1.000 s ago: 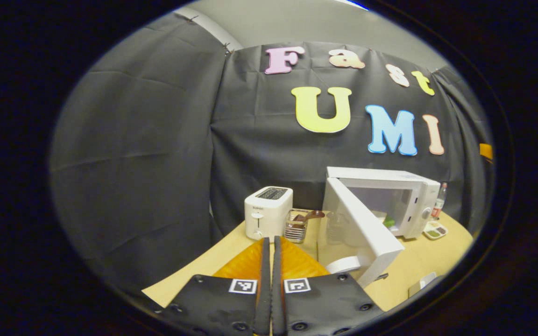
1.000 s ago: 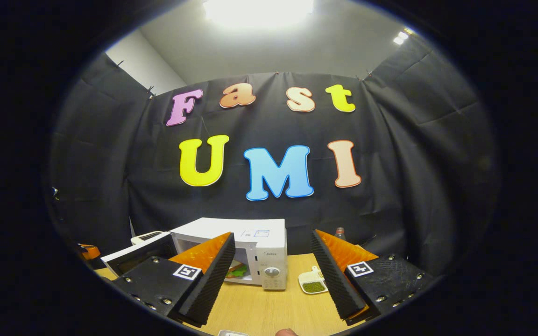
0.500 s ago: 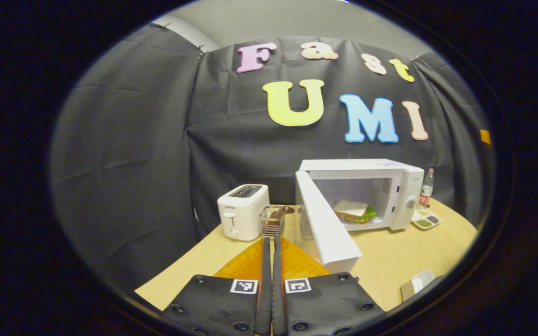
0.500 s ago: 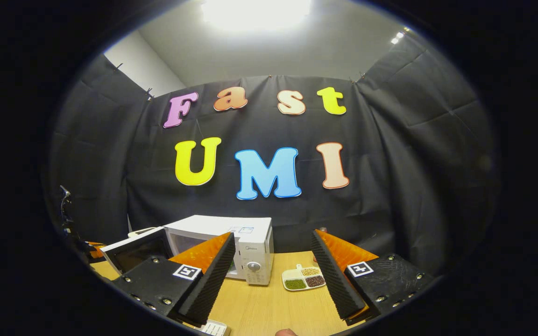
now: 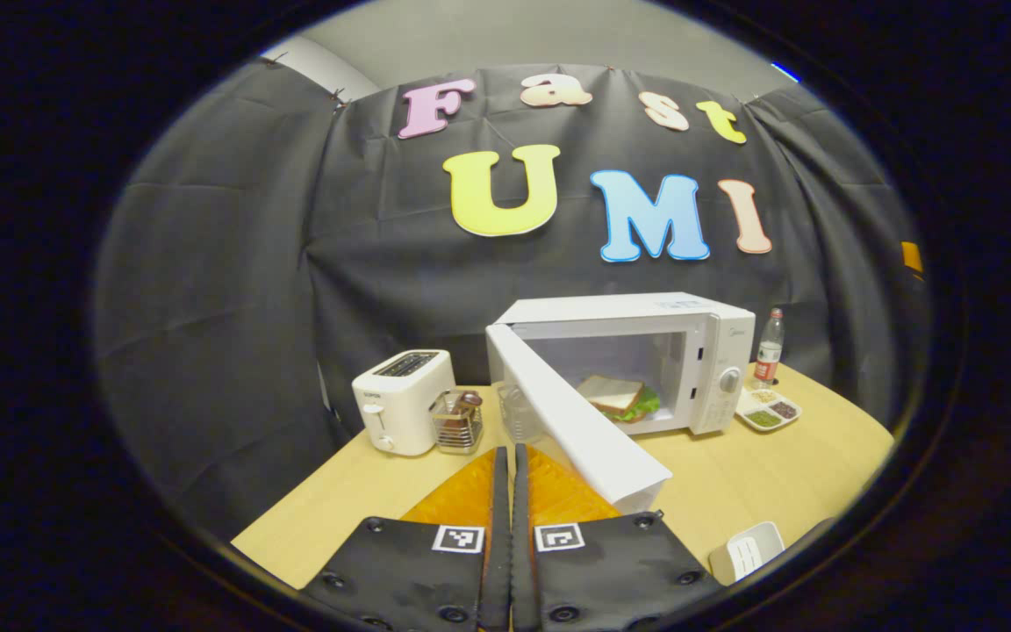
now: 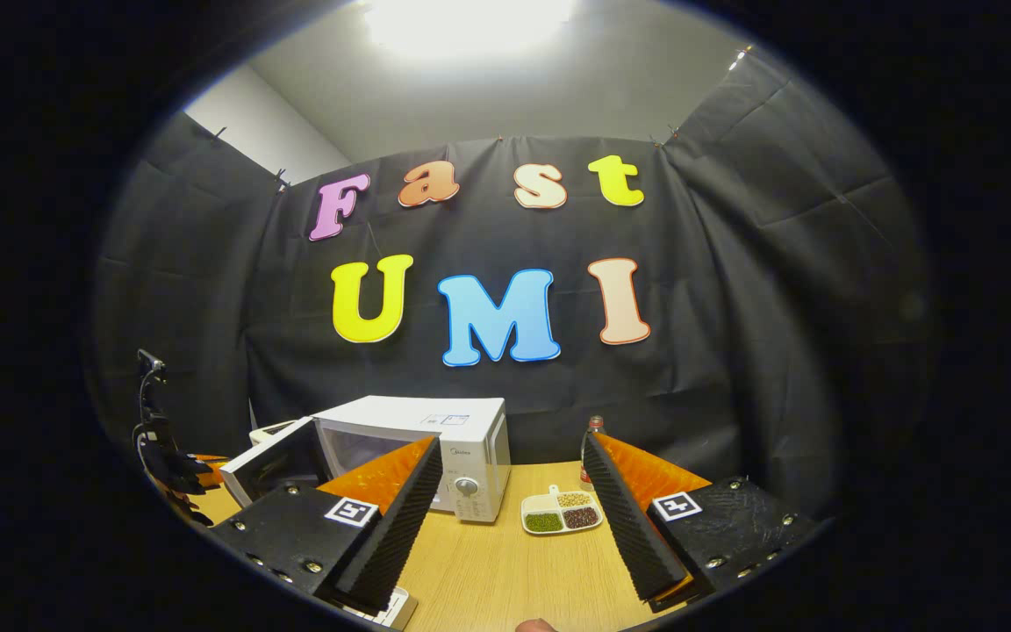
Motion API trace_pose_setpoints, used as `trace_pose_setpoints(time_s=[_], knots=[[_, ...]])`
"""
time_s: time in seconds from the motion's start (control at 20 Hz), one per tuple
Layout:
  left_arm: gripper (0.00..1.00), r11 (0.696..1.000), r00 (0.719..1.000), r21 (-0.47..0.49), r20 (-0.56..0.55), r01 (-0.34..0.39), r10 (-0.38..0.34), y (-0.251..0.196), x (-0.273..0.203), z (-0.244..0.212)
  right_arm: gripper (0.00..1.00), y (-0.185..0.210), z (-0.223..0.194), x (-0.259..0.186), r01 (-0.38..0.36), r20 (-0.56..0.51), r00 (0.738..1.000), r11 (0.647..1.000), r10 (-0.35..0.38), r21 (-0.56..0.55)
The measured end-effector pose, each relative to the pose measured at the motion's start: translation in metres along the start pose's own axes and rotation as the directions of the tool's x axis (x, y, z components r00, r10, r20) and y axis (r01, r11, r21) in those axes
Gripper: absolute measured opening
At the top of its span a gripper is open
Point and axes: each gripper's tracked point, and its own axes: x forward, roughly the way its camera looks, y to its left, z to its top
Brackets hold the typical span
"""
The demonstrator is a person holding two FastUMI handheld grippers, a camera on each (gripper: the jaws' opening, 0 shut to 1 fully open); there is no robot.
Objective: Open the microwave oven with the left hand, put the food in, and close the microwave oven.
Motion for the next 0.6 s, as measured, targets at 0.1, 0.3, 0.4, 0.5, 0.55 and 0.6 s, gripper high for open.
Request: trace_pose_setpoints(time_s=[0.1,0.3,0.4,0.5,0.55,0.6], knots=[[0.1,0.999,0.999,0.001,0.006,0.043,-0.043,-0.017,0.007,0.003,0.98,0.0,0.003,0.002,0.008,0.009,1.0,1.0,-0.008,-0.012],[0.1,0.99,0.99,-0.004,0.003,0.139,-0.139,-0.047,0.025,0.008,0.98,0.01,0.002,0.012,0.015,0.008,1.0,1.0,-0.015,-0.022],[0.1,0.982,0.982,-0.002,-0.001,0.19,-0.19,-0.06,0.032,0.009,0.98,0.012,0.002,0.017,0.028,0.006,1.0,0.999,-0.028,-0.027],[0.07,0.97,0.97,0.0,-0.01,0.242,-0.242,-0.075,0.042,0.008,0.98,0.016,0.003,0.023,0.038,0.007,0.999,0.999,-0.038,-0.018],[0.07,0.964,0.964,0.003,-0.014,0.264,-0.264,-0.081,0.046,0.007,0.98,0.016,0.003,0.024,0.044,0.007,0.999,0.999,-0.044,-0.016],[0.07,0.959,0.959,0.008,-0.019,0.283,-0.282,-0.088,0.052,0.005,0.98,0.017,0.003,0.027,0.05,0.004,0.999,0.999,-0.05,-0.016]])
